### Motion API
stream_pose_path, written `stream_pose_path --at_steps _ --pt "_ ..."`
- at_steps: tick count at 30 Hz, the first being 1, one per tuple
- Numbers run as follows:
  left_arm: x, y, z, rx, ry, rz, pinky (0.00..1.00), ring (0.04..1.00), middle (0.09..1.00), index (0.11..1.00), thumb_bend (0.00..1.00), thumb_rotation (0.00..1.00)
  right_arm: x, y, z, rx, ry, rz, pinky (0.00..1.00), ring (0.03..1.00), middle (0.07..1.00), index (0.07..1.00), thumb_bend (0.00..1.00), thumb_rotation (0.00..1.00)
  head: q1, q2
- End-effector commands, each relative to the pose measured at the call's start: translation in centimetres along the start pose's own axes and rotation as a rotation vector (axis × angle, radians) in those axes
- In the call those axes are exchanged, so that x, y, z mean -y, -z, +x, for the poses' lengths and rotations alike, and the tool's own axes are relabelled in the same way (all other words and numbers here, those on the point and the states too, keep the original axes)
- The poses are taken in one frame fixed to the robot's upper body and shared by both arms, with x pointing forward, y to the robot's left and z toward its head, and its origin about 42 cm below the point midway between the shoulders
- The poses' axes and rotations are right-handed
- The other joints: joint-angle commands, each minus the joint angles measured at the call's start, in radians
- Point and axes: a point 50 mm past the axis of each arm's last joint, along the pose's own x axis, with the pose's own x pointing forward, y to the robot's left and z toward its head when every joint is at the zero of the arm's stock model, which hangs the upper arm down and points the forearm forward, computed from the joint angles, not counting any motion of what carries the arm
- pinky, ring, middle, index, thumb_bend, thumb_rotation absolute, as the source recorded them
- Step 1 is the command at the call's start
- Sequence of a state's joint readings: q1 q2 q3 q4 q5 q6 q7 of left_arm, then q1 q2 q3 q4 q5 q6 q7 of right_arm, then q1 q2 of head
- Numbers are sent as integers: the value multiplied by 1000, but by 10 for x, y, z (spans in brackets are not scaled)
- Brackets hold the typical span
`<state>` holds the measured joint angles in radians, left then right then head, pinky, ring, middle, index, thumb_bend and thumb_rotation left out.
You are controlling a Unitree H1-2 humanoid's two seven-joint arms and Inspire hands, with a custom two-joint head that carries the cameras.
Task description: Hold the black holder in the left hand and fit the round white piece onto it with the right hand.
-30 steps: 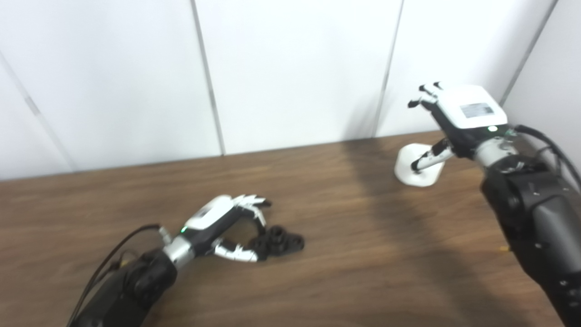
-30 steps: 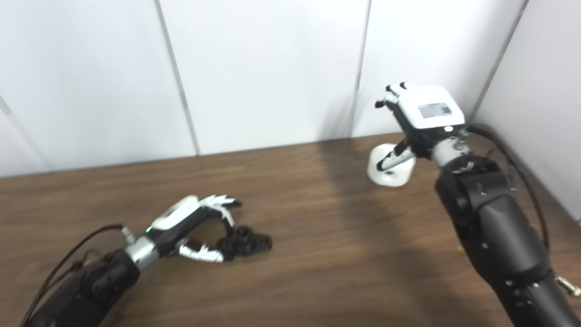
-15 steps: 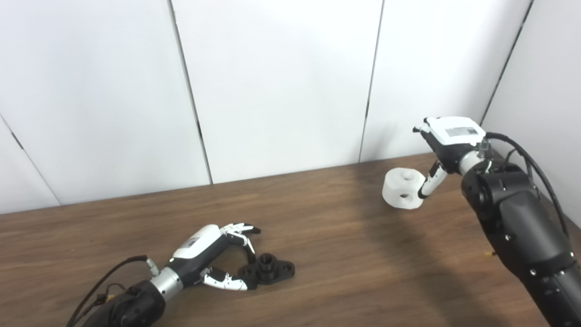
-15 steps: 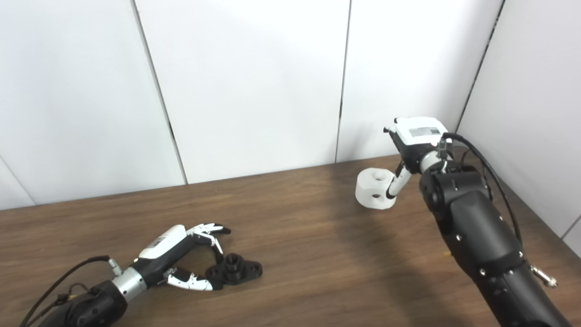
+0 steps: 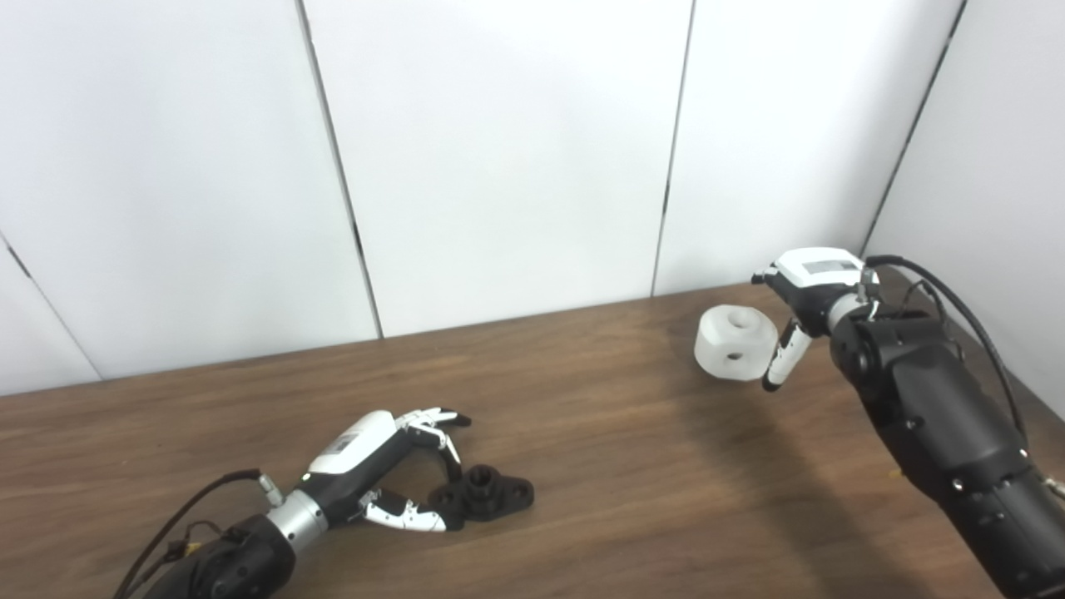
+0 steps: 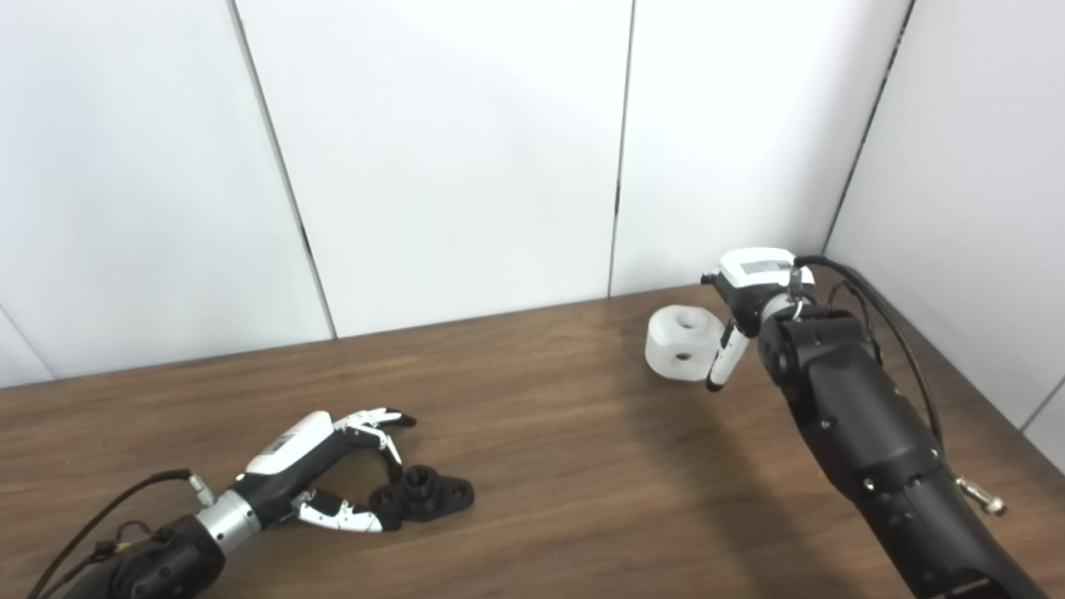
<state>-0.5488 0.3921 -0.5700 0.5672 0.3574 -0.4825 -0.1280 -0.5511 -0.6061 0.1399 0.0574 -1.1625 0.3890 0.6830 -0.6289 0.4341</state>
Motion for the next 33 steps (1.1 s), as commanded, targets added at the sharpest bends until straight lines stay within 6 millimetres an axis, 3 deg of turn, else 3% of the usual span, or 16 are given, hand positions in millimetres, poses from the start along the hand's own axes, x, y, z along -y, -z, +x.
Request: stream_pose_path --at_steps 1,7,15,33 --pt "41 29 -42 -140 228 -1 909 930 886 482 523 50 28 3 4 0 125 16 827 922 941 870 984 247 1 1" --pt "40 26 -42 -136 233 -6 901 926 885 482 522 49 13 0 14 -7 137 38 818 894 919 851 892 201 4 4" --pt "37 24 -44 -126 231 -14 890 920 879 482 521 47 -5 -2 28 -6 153 79 786 865 898 839 877 176 5 8" --pt "36 15 -46 -129 230 -5 882 914 872 482 521 45 -10 -16 37 13 161 145 746 846 883 817 856 205 17 25"
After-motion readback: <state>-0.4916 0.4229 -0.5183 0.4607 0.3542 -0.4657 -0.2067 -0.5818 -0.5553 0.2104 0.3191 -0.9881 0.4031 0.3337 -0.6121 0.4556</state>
